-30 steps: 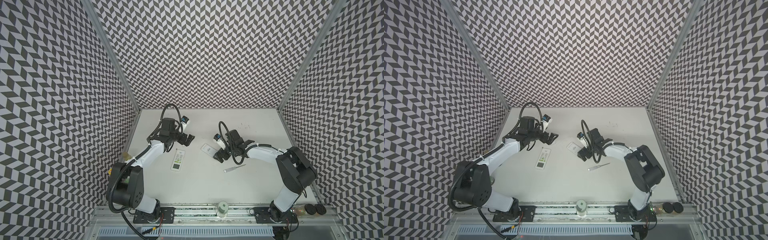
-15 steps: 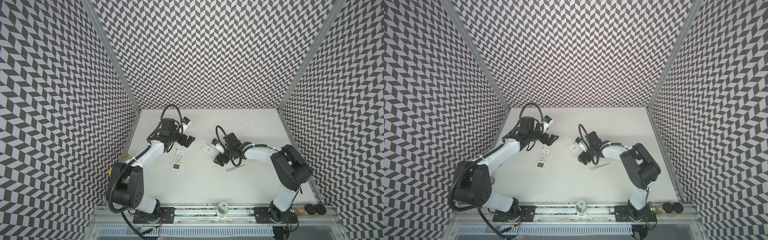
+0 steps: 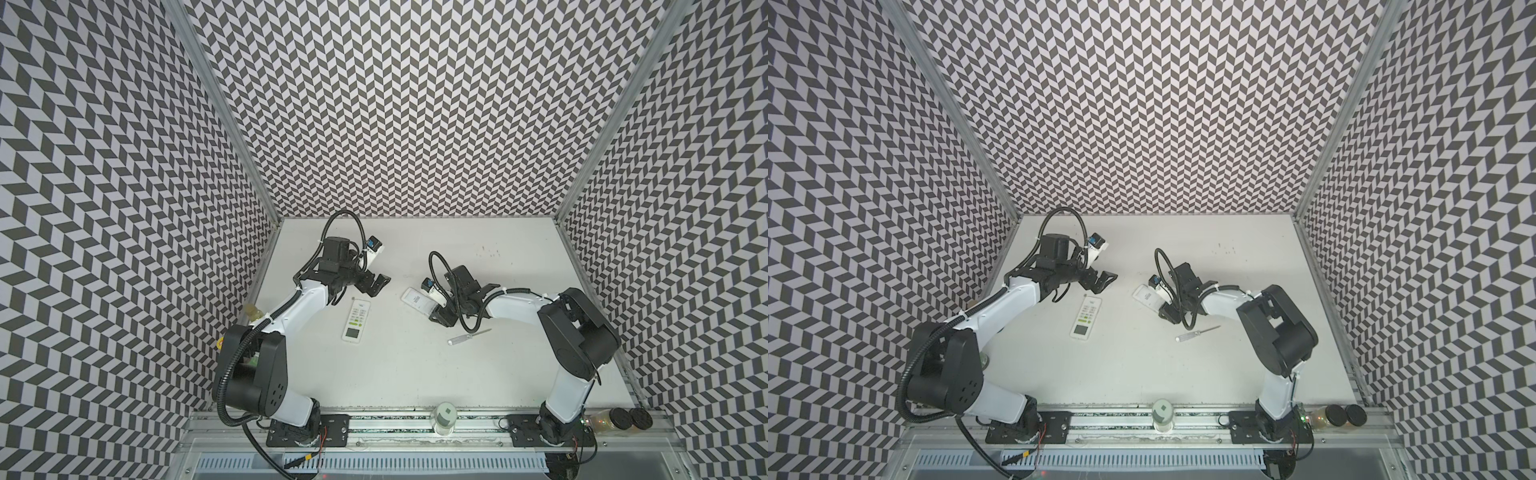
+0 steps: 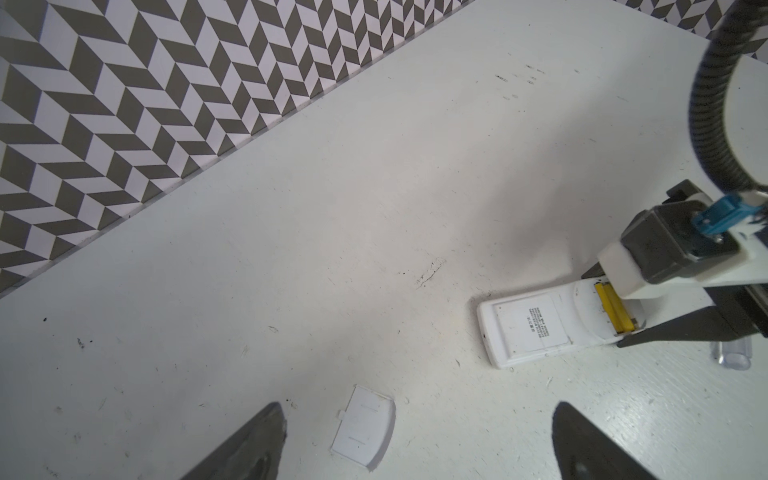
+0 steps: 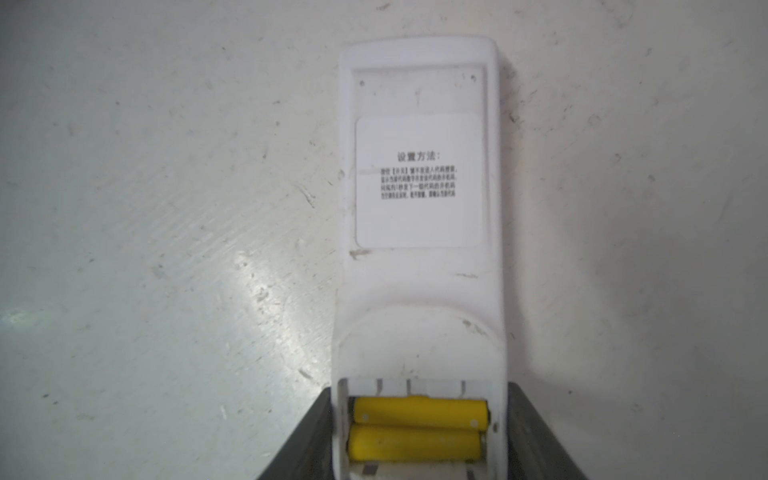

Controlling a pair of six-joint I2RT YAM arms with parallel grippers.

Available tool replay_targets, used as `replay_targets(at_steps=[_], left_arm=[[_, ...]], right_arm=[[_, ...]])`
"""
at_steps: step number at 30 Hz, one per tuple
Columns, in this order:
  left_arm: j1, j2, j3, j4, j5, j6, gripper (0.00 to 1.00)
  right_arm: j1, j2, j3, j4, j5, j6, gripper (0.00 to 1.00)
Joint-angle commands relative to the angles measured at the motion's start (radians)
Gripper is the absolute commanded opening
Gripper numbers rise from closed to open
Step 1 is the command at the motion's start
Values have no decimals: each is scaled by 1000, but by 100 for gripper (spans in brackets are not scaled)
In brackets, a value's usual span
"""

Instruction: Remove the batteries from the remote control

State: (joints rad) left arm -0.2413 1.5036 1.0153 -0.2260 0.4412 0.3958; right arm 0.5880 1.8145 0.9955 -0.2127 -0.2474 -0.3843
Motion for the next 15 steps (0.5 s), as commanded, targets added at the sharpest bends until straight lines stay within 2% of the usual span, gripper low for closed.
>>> replay_targets(at_steps=[1, 9, 15], left_arm=[[5, -30, 7, -28, 34, 24, 99], [10, -39, 2, -15, 54, -40, 99], [17, -13, 12, 0, 82, -108, 98]], right_arm=[[6, 15, -4, -7, -26, -24, 46], [6, -68, -38, 67, -53, -23, 46], [6, -161, -105, 142, -14, -28, 47]])
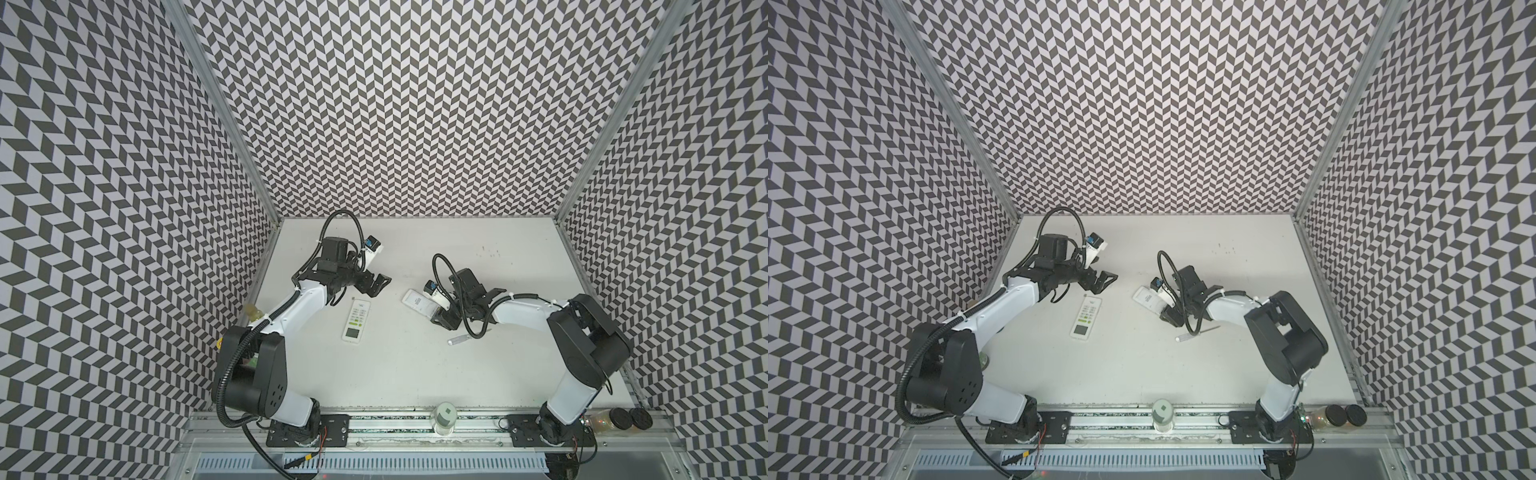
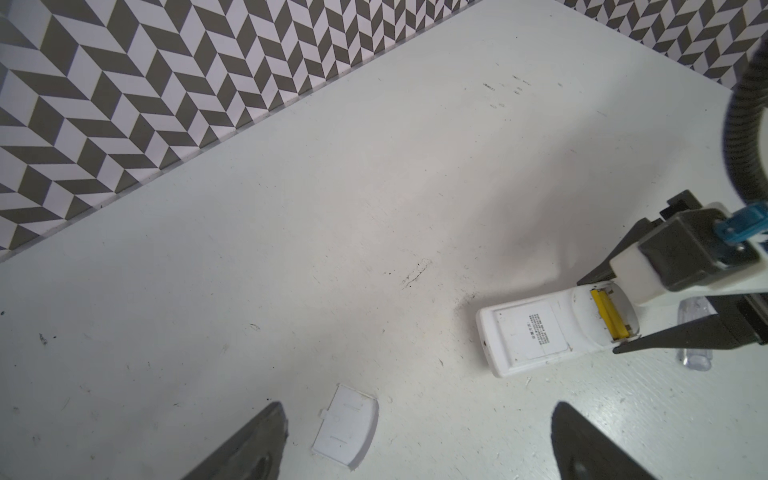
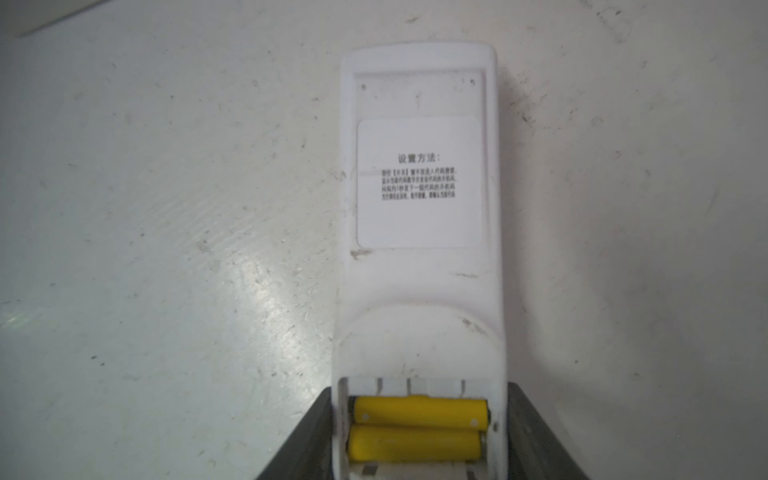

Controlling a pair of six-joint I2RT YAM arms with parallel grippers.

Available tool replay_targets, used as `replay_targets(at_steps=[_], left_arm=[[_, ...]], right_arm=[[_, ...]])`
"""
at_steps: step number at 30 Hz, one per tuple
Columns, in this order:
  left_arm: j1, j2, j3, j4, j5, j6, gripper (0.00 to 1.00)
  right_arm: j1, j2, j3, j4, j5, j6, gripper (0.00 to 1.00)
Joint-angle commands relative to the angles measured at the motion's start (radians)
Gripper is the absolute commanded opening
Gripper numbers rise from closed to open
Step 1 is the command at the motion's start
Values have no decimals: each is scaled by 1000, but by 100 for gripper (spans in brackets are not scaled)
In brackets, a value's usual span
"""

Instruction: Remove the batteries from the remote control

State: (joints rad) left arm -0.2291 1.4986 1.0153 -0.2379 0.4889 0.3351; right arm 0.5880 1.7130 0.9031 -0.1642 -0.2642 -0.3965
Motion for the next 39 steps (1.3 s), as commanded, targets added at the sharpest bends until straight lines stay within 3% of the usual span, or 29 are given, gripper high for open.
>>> replay_targets(at_steps=[1, 10, 22, 39], left_arm=[[5, -8, 16, 10, 41, -62, 98], [13, -25, -8, 22, 95, -84, 98], [17, 11, -40, 108, 298, -374, 90], [-25, 89, -51, 180, 457, -524, 83]], right_arm=[[6, -69, -18, 100, 5, -16, 47], [8, -135, -70, 189, -10, -16, 46], [47, -190, -116, 298, 3, -29, 46], [91, -240, -183, 382, 24, -59, 46]])
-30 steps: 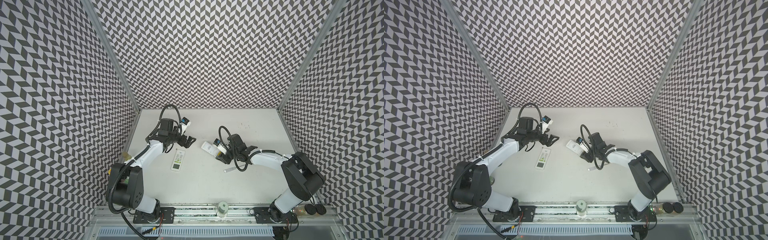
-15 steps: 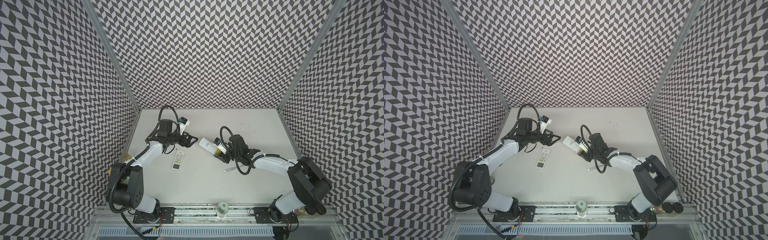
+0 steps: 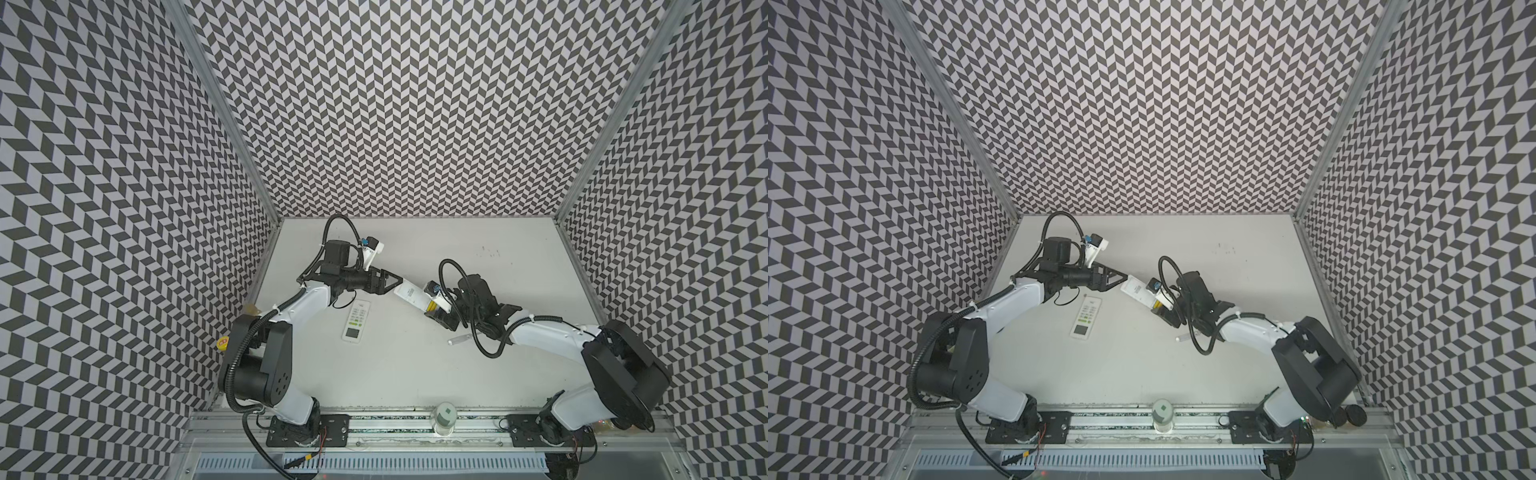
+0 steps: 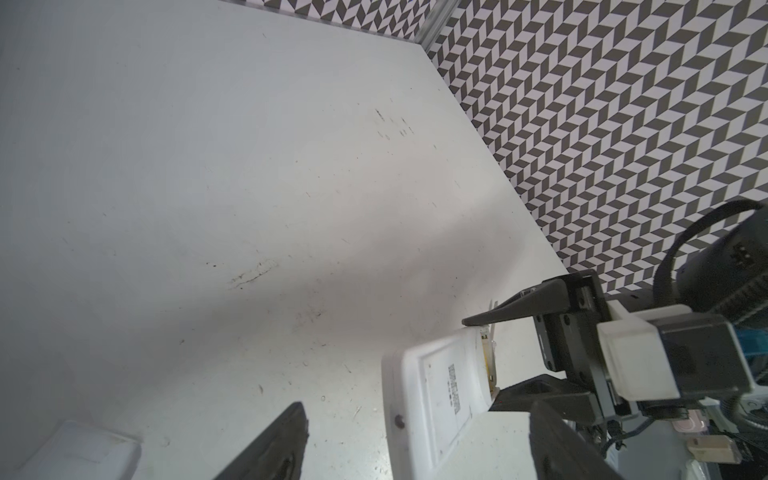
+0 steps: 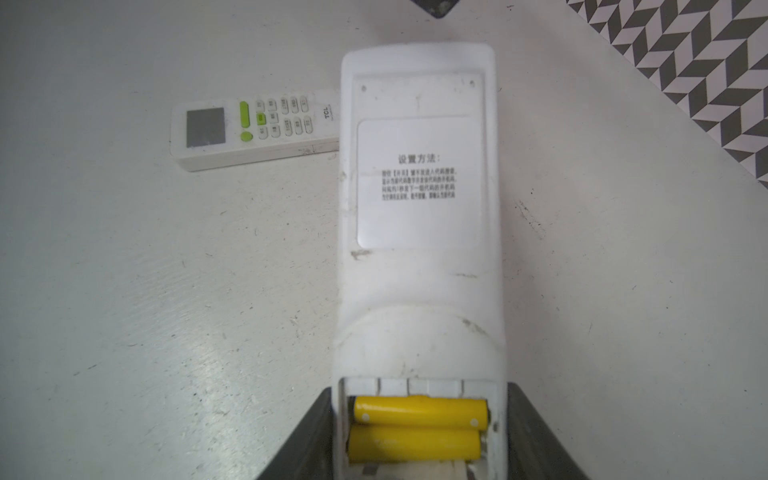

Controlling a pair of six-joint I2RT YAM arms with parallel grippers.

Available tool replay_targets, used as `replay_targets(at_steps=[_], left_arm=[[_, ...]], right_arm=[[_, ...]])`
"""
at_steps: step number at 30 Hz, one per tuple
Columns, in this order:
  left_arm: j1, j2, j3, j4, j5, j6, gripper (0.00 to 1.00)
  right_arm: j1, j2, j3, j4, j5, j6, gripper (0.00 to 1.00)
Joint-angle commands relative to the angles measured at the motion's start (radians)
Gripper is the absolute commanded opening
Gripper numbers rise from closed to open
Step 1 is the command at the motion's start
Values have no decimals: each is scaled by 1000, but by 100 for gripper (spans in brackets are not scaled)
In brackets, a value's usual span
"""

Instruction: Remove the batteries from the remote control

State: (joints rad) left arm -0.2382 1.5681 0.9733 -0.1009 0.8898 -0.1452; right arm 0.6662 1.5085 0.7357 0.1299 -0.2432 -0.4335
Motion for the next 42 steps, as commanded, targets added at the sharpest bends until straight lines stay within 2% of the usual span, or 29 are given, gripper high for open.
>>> replay_targets(at_steps=[1, 7, 14, 25, 34, 39, 42], left_arm=[[-24, 27, -8, 44, 59, -46, 82], [-65, 77, 12, 31, 62, -47, 78], [-63, 65, -27, 43, -8, -53, 77], [-87, 71, -22, 60, 47, -104, 44], [-87, 65, -32, 76, 44, -117, 18], [-83, 61, -34, 76, 40, -116, 11], [-77, 57, -33, 81, 29, -116, 9]], right_arm=[[16, -34, -16, 91, 4, -24, 46], [28, -52, -29, 112, 6, -38, 46], [29, -69, -40, 146, 1, -25, 46], [34, -49, -17, 125, 12, -32, 47], [35, -52, -29, 139, 13, -24, 48], [36, -52, -24, 132, 19, -23, 52], [36, -61, -36, 155, 27, 3, 62]])
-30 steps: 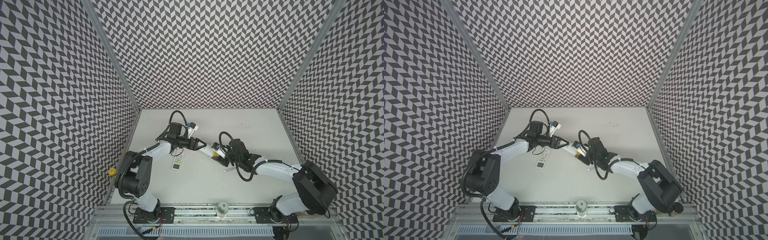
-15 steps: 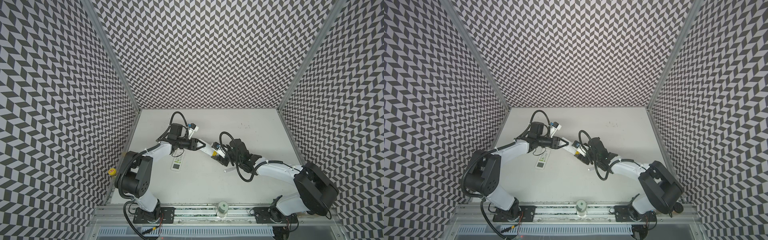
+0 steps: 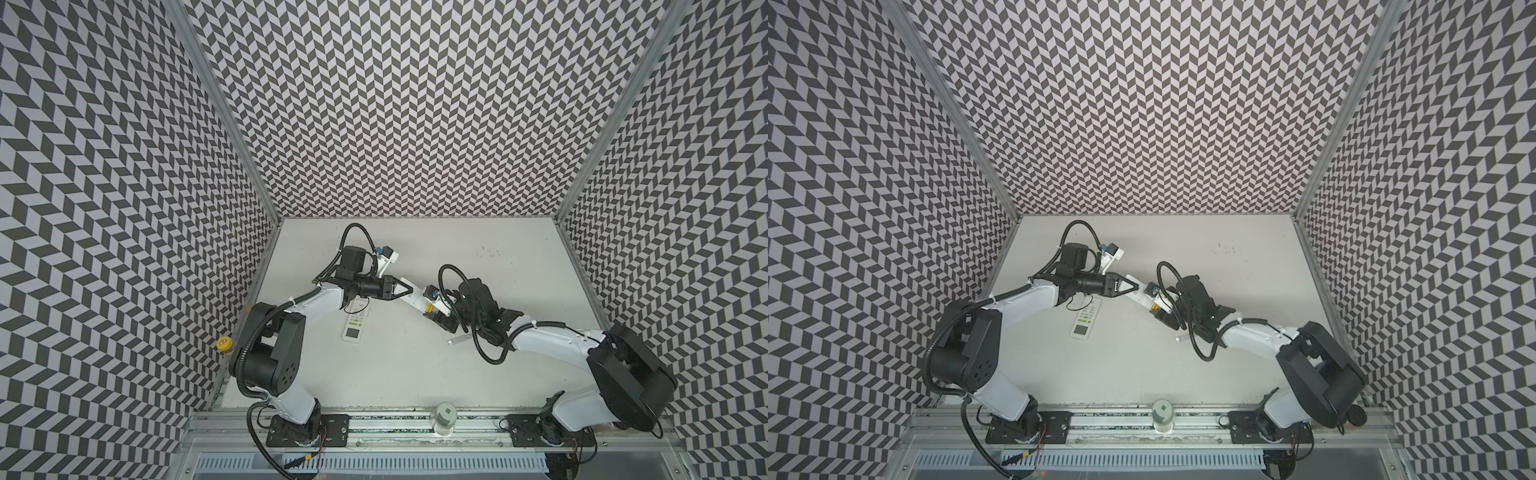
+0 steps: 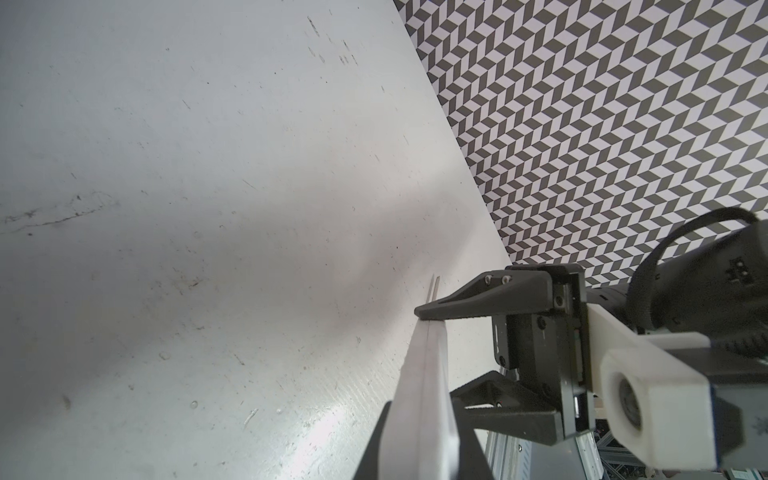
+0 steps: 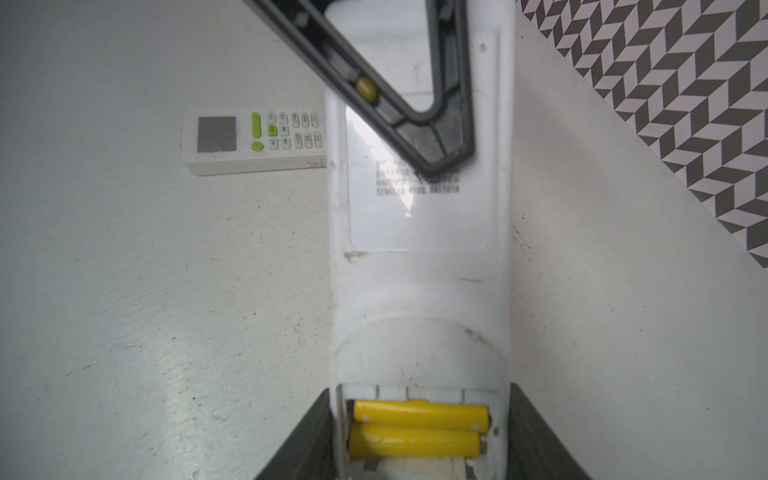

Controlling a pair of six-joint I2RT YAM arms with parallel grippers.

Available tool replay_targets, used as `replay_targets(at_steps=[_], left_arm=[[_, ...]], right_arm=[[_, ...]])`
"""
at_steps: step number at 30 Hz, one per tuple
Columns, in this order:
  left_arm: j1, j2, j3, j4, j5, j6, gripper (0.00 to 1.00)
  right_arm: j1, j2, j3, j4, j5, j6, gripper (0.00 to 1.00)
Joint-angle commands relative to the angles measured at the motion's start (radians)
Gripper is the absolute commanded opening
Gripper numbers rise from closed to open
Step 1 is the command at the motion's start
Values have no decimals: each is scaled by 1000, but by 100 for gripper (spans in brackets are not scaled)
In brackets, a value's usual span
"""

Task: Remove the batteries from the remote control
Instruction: 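Grasp the remote's far end with the left gripper and release it from the right gripper, then move the right gripper down to the clear screwdriver while the left gripper holds the remote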

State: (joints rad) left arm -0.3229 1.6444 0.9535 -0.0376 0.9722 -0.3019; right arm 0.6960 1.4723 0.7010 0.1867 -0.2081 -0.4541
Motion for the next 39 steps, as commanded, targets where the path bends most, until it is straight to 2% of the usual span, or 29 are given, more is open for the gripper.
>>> replay_targets(at_steps=[1, 4, 8, 10, 14, 20, 23, 29, 34, 39], left_arm=[[12, -26, -14, 18, -55, 40, 8], [36, -48, -25, 43, -55, 26, 7], [80, -70, -52, 101, -73, -32, 5], [101, -75, -62, 121, -82, -55, 4], [122, -79, -70, 139, -119, -78, 2], [128, -93, -78, 141, -133, -78, 1], [128, -101, -75, 138, -137, -77, 2], [128, -118, -81, 141, -143, -78, 1], [128, -111, -73, 137, -151, -74, 1], [128, -115, -64, 119, -148, -50, 2]], right_arm=[[7, -29, 0, 97, 1, 38, 65], [7, -65, -3, 62, 48, 78, 73], [5, -138, 2, -41, 160, 217, 79], [5, -173, 9, -120, 190, 315, 79], [5, -216, 6, -260, 275, 595, 79], [5, -178, 37, -480, 271, 887, 75], [5, -156, 35, -554, 269, 976, 74], [4, -158, -7, -591, 329, 1119, 68], [4, -96, 11, -625, 315, 1141, 62], [-3, -100, 10, -648, 313, 1143, 60]])
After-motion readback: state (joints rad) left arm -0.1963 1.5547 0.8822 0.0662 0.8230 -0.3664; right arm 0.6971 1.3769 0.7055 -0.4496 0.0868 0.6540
